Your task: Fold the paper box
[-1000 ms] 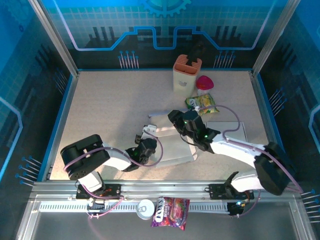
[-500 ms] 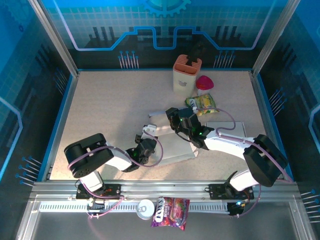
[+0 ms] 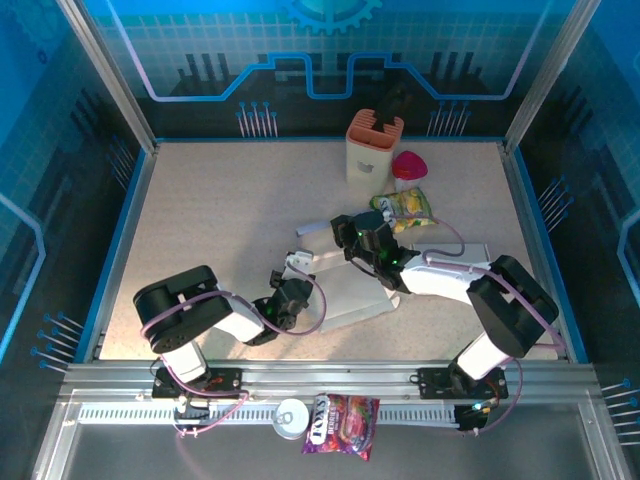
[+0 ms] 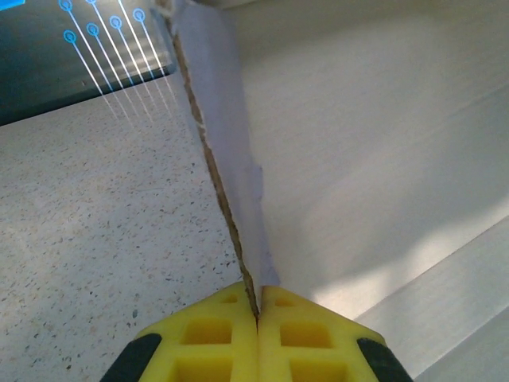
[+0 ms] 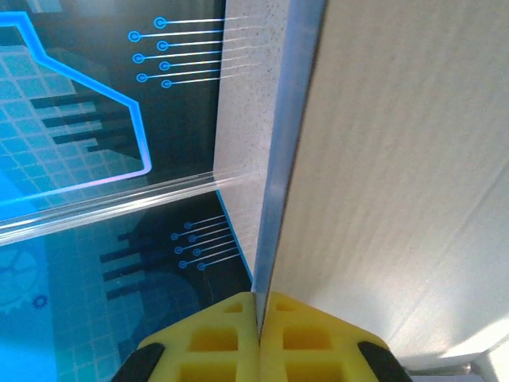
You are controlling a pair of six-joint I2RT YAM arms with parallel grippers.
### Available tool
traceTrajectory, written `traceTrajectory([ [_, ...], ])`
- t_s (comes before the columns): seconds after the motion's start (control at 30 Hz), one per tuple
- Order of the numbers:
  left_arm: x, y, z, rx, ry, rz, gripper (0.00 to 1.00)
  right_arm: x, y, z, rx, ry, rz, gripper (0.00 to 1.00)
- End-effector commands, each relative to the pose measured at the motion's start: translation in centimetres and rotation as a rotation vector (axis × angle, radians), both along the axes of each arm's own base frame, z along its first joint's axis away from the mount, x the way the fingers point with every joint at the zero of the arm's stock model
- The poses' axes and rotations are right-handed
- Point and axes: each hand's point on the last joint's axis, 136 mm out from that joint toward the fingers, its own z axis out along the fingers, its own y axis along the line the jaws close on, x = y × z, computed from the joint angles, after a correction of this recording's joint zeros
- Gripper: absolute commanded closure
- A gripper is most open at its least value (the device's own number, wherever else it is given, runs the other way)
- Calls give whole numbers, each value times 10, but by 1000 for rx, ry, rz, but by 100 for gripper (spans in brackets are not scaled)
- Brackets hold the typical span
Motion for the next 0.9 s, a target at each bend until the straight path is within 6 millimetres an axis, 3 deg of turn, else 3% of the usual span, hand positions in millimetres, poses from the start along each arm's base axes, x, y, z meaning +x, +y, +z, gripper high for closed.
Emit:
traceTrajectory([
  [0.0,2,7,4,-16,-30,11,89,2,-3,2,13,-23,-19,100],
  [0.23,-5,5,1,-99,-26,-43,71,-10,1,11,13,-54,14,100],
  [0.53,-10,-9,3,-204,47,-115,68,-18,3,-7,31,-48,17,100],
  [0.87,-8,-14,3,-210,94,-99,66,-24,-4,12,50,-151,-12,100],
])
